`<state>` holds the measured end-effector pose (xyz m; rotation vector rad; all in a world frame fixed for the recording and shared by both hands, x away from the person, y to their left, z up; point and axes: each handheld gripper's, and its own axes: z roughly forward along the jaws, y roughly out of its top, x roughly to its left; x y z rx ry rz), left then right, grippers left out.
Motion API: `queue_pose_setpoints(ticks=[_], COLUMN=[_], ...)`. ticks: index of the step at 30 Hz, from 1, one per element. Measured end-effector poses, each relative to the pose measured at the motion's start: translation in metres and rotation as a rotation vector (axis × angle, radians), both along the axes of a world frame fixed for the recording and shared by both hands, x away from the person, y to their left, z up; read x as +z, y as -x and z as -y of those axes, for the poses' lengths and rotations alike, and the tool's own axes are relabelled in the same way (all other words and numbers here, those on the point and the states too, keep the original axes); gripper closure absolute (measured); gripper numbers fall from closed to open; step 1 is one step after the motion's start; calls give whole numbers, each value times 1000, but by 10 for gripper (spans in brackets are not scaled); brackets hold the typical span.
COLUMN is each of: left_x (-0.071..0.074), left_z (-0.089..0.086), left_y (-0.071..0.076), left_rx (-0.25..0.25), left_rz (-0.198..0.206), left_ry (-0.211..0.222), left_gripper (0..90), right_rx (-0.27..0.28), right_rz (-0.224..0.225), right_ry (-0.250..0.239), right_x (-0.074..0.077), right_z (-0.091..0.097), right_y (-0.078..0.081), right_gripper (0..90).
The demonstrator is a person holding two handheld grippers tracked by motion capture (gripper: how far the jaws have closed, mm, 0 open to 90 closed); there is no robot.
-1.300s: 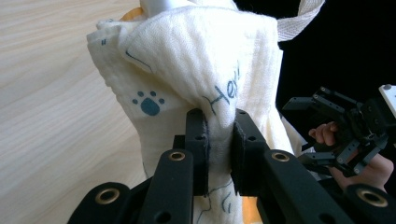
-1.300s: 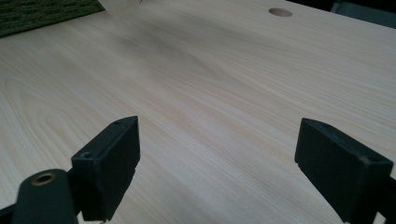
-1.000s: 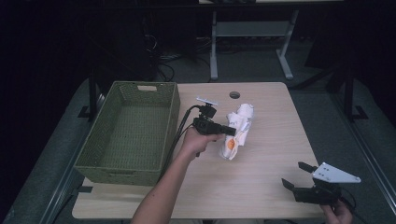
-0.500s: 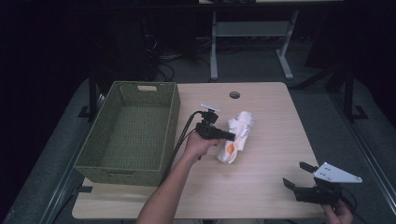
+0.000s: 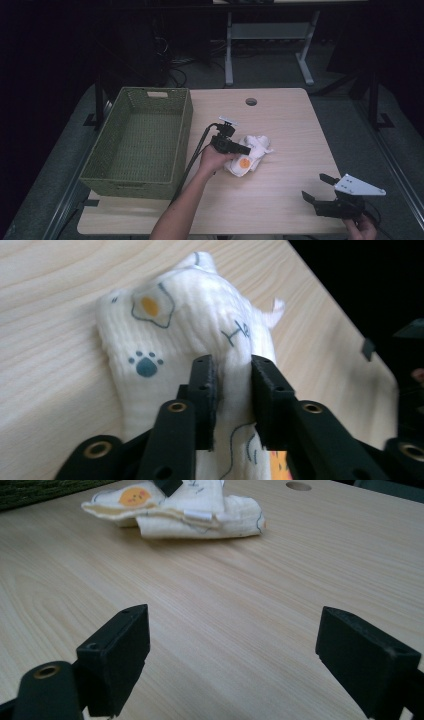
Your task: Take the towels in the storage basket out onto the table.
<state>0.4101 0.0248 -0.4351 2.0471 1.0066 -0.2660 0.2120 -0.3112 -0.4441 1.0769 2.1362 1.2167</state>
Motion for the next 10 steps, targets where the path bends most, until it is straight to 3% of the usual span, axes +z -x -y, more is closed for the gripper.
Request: queue_pose_setpoints(ticks=[4, 10], left_x=[3, 10], left_z=[-1, -5], left_y=[5, 16], left_rx=[17, -4], left_rz=[27, 63], left_ry=[-5, -1], left_gripper=[621, 582], right_rx=[0, 6], right_rz=[4, 4], right_ry=[-2, 6], right_x=[1, 1], right_z=[0, -2], right_y=[1, 1], right_gripper=[139, 139])
